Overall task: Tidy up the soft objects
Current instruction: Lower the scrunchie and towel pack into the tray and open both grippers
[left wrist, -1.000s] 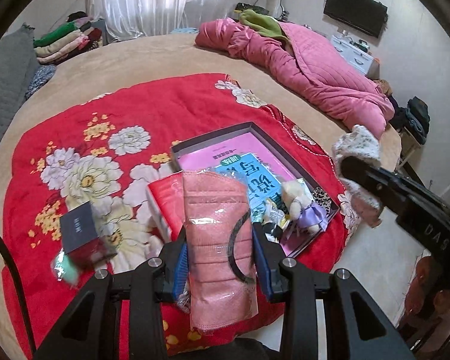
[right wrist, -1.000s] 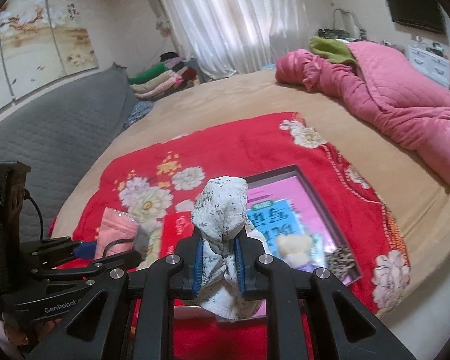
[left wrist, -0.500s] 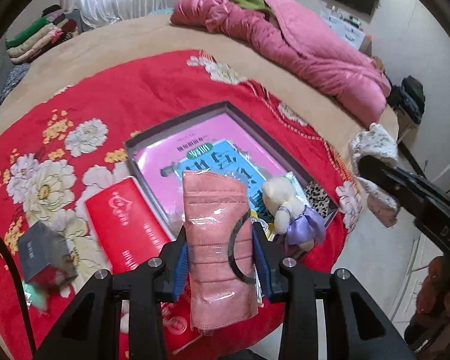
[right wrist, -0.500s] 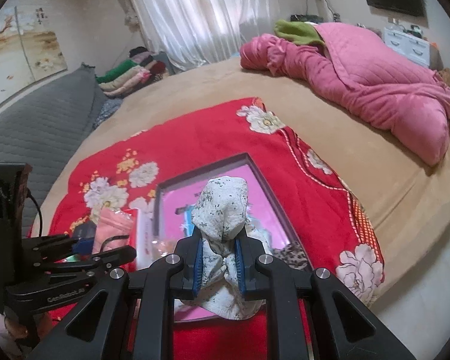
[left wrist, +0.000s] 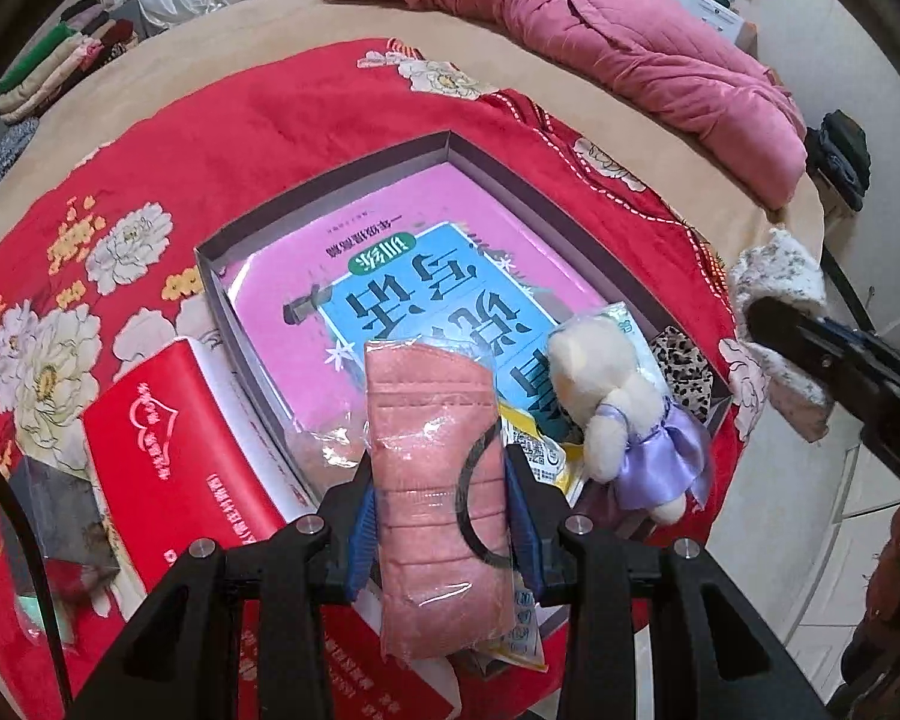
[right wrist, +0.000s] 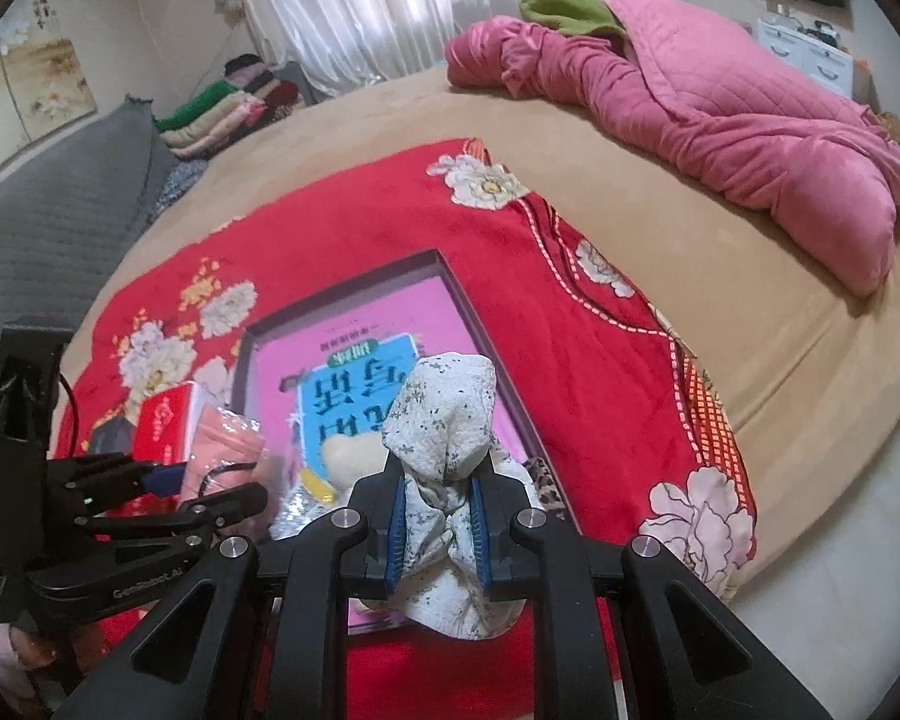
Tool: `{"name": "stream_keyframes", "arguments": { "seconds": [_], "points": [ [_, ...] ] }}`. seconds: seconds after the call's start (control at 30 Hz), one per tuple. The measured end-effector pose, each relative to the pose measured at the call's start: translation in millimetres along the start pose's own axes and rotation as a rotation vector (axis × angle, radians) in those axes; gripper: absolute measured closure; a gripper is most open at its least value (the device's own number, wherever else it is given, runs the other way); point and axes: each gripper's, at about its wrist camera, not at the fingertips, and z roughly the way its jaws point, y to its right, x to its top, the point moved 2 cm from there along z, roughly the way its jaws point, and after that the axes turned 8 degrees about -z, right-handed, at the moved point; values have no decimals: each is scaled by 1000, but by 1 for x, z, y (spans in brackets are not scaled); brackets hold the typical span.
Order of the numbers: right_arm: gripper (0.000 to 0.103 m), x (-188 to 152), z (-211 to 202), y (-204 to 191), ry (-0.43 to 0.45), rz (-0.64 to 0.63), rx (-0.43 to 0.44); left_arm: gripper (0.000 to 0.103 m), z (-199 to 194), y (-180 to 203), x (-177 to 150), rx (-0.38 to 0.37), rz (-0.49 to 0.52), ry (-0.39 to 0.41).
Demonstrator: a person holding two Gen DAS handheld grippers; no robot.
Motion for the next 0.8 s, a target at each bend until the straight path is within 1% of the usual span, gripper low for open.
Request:
{"name": "stream_keyframes", "arguments": {
  "seconds": [0.17,0.53,0.8],
  "points": [
    [85,-3,17,2,-37,-3,-24,65,8,-3,-2,-2,-3,-11],
    [83,-12,61,7,-129,48,25,64,9,-2,-3,-10,5,-6],
    [82,-13,82,9,-149,86,29,64,10,-4,-4,-12,1,-13]
  ]
}}
